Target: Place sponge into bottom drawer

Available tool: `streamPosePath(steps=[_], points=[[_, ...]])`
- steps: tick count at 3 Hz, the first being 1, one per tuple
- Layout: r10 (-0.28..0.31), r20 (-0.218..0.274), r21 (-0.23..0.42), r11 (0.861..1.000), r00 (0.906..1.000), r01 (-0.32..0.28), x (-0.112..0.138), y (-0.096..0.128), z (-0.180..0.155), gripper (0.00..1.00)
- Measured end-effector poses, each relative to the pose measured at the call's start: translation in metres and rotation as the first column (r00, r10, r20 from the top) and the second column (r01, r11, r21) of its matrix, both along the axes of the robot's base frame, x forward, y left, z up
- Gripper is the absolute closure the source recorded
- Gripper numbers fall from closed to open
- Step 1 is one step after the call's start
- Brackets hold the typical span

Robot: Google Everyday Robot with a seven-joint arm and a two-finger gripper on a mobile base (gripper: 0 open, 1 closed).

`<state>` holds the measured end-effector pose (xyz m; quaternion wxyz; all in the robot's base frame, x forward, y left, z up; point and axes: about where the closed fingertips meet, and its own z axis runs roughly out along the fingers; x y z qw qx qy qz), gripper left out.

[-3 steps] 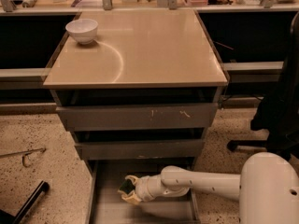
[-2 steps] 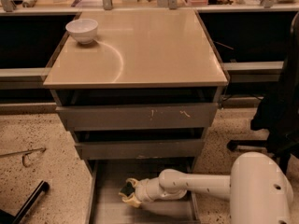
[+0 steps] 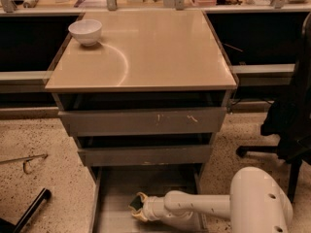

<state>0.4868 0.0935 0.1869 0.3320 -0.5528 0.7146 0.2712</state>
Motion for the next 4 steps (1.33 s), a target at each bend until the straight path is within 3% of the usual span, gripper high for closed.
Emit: streamPosePath(steps=[2, 4], points=[[-0.014, -0.028, 0.023, 1.000, 0.9995, 0.015, 0.003, -0.003, -0.015, 1.00], [-0.079, -0.123, 0.104, 0.990, 0.9892, 0.093, 0.009, -0.018, -0.069, 1.00]])
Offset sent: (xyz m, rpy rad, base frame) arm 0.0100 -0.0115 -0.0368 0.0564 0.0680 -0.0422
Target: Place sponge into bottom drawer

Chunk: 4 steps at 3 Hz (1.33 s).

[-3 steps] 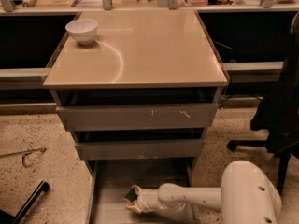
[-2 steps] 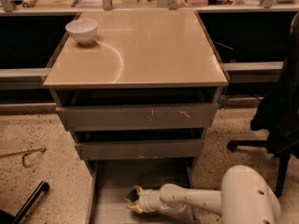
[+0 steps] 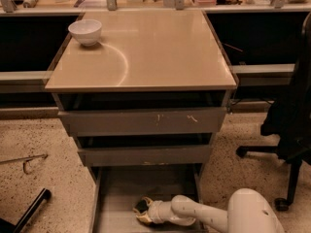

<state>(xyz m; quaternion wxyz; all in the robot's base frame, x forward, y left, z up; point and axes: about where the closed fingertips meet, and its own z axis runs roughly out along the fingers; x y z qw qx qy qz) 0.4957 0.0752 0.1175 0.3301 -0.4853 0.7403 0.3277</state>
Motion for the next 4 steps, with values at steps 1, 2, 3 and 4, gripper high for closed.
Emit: streamPosePath(steps=[1, 2, 3, 4], points=[[-0.007, 0.000, -0.001, 1.000, 1.0000, 0.007, 0.0038, -0.0026, -0.0030, 1.00], [-0.007, 0.000, -0.001, 1.000, 1.0000, 0.007, 0.0037, -0.0026, -0.0030, 0.86], [-0.007, 0.000, 0.000, 1.000, 1.0000, 0.007, 0.0037, -0.0025, -0.0030, 0.63], [-0.007, 0.000, 0.000, 1.000, 1.0000, 0.007, 0.0037, -0.0025, -0.0030, 0.40]])
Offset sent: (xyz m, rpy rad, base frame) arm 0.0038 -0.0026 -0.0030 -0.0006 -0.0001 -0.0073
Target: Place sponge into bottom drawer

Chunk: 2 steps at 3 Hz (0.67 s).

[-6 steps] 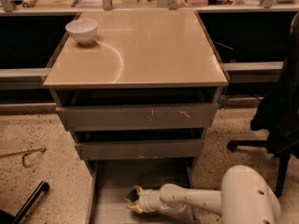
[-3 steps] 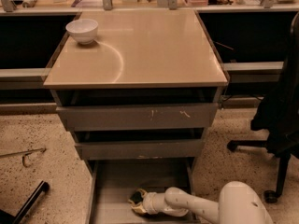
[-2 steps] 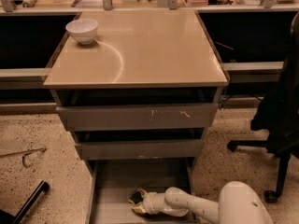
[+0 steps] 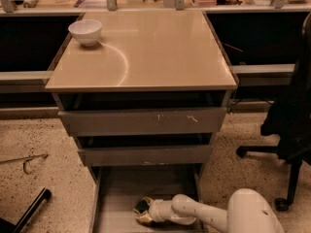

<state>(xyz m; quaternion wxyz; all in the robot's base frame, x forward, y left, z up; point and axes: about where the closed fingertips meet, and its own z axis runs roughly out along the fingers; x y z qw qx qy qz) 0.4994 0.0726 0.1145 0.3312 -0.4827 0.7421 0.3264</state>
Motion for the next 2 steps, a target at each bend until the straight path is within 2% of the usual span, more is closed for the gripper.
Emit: streamPosePath(steps=[1, 2], points=[[0.000, 0.000, 0.000, 1.000, 1.0000, 0.000, 0.0000, 0.0000, 0.0000, 0.17], [0.000, 0.000, 0.000, 1.000, 1.0000, 0.000, -0.0001, 0.0002, 0.0000, 0.00]])
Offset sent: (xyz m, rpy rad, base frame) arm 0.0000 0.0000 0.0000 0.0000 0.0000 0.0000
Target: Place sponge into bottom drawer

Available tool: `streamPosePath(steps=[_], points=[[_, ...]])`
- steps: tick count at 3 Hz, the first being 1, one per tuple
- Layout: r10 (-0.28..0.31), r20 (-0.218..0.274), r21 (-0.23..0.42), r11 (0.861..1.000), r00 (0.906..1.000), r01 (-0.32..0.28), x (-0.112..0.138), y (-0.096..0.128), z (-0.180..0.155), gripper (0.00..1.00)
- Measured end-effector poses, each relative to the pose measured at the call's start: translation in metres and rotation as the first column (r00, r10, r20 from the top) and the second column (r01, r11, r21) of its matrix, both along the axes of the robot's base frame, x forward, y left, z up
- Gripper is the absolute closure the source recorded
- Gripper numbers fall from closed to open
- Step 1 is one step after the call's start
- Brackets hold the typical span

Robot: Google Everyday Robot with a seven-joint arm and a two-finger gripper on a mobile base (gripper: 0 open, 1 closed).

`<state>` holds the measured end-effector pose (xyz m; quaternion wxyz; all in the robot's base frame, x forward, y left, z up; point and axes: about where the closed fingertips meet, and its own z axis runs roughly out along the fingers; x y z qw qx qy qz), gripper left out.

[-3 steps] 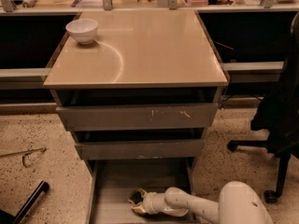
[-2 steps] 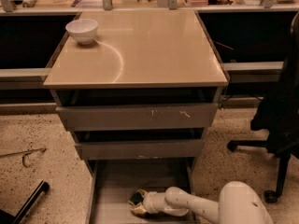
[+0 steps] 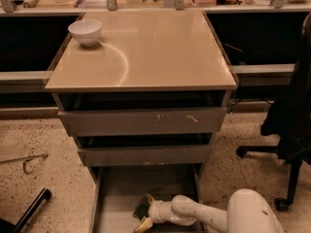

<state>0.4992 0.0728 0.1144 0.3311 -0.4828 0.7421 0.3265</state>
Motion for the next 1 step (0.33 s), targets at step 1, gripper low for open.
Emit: streamPosePath(steps=[1], points=[[0.000, 0.000, 0.000, 1.000, 1.0000, 0.000, 0.0000, 0.0000, 0.0000, 0.00]])
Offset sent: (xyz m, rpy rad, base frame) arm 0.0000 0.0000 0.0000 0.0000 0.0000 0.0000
